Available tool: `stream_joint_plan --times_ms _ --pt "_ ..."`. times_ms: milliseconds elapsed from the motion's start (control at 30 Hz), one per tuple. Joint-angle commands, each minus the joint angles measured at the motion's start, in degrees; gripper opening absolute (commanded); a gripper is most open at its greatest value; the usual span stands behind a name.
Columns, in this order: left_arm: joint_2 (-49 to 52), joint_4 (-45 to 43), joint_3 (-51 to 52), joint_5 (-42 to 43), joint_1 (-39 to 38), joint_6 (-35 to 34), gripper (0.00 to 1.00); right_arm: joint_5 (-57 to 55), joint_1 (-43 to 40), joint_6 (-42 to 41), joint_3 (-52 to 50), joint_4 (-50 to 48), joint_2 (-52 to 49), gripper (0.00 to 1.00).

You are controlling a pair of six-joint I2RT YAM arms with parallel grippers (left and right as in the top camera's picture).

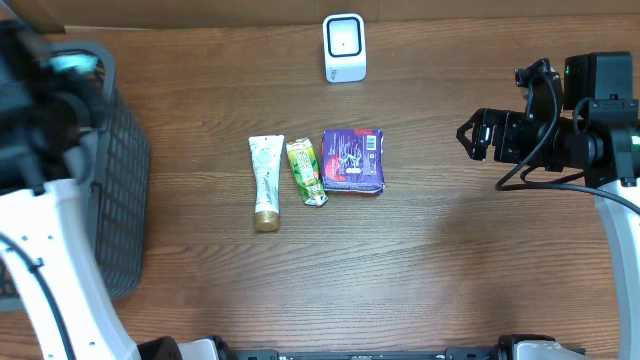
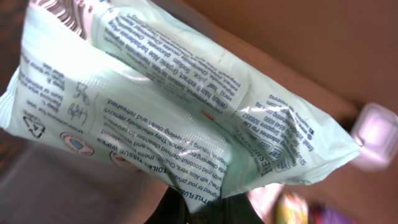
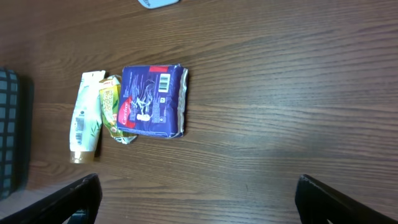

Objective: Scan the item barcode
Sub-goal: 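Carry the wipe pack right and set it right of the purple bag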

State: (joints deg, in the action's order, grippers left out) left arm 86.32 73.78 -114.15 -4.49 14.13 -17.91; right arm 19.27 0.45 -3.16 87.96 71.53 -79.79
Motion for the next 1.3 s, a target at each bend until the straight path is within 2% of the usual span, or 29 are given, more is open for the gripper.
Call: stream_joint_plan --times_ms 0,200,267,400,500,700,867,900,967,1000,1067,1267 --pt "1.4 -0.1 1.0 0.5 -11.1 5.3 0.04 0.3 -0.2 -0.1 0.5 -0.8 0.0 0.96" --pt "9.0 -5.5 8.1 0.9 -31.6 5.4 0.04 -7.3 -1.5 -7.1 1.6 -2.7 0.1 0.95" --pt "12.1 -7.5 9.2 2.0 -36.0 6.4 0.04 -7.2 -3.0 -7.6 2.6 -2.7 0.1 0.95" --pt "21.8 -13.5 9.6 9.7 -46.9 17.6 0.04 -7.2 -10.3 -9.3 5.6 -2.8 0.1 0.97" --pt "28.8 -17.6 9.6 9.9 -54.2 22.7 0.04 -7.2 -14.7 -9.3 5.7 -1.6 0.0 0.97" --pt "37.5 -19.8 9.6 10.1 -61.6 22.1 0.04 -7.2 -16.3 -9.0 5.6 0.9 0.0 0.98" --pt "39.7 -17.9 9.6 10.1 -63.3 21.6 0.04 -7.2 -16.3 -9.0 5.6 1.0 0.0 1.00" --pt "39.6 -17.9 9.5 10.1 -63.3 21.5 0.11 -7.2 -16.3 -9.0 5.6 1.0 0.0 1.00" --pt "39.6 -17.9 9.0 10.0 -63.2 20.4 0.43 -7.2 -16.3 -9.0 5.6 1.0 0.0 1.00" --pt "39.6 -17.9 8.8 10.0 -62.8 19.5 0.52 -7.2 -16.3 -9.0 5.6 1.0 0.0 1.00" --pt "39.6 -17.6 7.9 10.1 -62.0 17.6 0.59 -7.2 -16.3 -9.0 5.6 1.3 0.0 1.00" --pt "38.1 -10.3 -0.7 9.9 -57.3 15.1 0.59 -7.2 -16.3 -8.9 5.6 1.7 -0.8 1.00"
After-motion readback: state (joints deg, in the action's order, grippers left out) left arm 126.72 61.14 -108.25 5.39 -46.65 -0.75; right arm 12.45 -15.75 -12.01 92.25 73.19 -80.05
